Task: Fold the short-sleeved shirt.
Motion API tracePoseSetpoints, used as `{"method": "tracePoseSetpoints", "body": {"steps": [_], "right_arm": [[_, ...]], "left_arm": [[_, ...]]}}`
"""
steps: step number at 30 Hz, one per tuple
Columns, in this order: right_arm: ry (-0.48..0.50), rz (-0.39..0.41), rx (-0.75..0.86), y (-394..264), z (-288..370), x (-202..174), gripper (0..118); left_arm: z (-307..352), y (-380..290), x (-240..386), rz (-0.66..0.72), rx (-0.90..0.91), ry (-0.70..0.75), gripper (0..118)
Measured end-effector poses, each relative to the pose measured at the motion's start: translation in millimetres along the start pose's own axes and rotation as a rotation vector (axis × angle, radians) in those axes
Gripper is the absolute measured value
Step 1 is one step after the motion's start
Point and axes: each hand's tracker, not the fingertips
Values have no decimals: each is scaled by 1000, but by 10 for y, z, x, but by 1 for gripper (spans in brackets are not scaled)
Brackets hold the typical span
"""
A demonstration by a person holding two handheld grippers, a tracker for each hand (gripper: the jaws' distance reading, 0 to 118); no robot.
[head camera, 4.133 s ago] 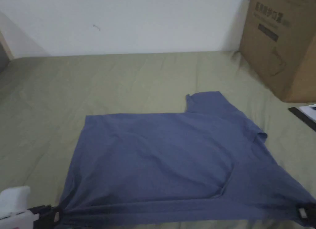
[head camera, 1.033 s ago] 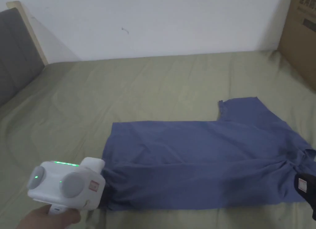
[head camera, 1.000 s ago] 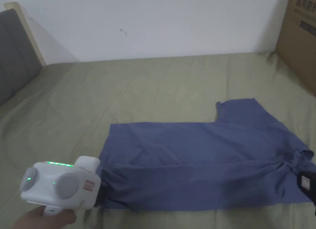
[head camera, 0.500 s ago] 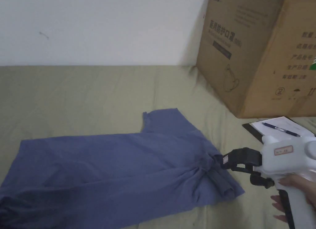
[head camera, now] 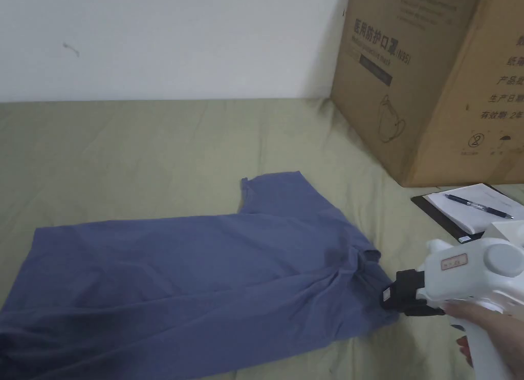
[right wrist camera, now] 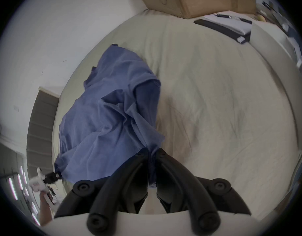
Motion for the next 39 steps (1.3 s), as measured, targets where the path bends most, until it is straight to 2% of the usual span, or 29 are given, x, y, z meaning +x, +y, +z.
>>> {"method": "tracePoseSetpoints", "body": {"steps": [3,6,10,12,14,18,22,23,24,25,26,27,28,29,33,35,37,39], "right_arm": [[30,41,9,-9,317,-4,6],[81,41,22,-77,706,13,6],[61,55,21,-353,1084,69,6],[45,64,11,-599,1237,144,6],[28,35,-11,-850,1353,224,6],[-2,13,-102,-1353,1201,476,6],[-44,-14,-121,-1601,820,613,7],[-42,-19,-102,-1621,795,620,13],[-52,4,-82,-1624,795,600,27],[-90,76,-69,-1622,824,534,43],[-111,147,-43,-1635,872,455,68],[-100,204,-17,-1638,936,390,93],[-95,223,-8,-1606,1031,355,107],[-97,221,-6,-1587,1120,280,115],[-38,261,148,-1526,1555,-103,115],[31,266,233,-1557,1760,-413,115],[108,268,360,-1613,1943,-679,113],[195,300,576,-1797,2103,-975,105]], "left_arm": [[97,28,17,-16,15,12,3],[268,48,-3,-16,46,6,3],[515,-49,-70,-16,57,-13,3],[656,-206,-78,1,18,-79,3],[737,-404,-65,-1,-7,-95,3],[617,-794,-21,-58,-81,-87,3],[337,-988,-93,-14,-79,-82,5],[324,-1009,-121,15,-71,-80,14],[328,-1031,-142,36,-64,-67,30],[351,-1033,-148,40,-53,-27,54],[402,-1042,-142,27,-36,29,89],[454,-1032,-136,7,-21,77,108],[544,-1023,-133,-12,31,80,115],[668,-977,-179,-30,94,53,115],[1165,-838,-73,51,217,-107,115],[1438,-792,113,26,316,-182,115],[1689,-798,375,-24,404,-234,114],[1889,-879,615,-90,555,-291,114]]}}
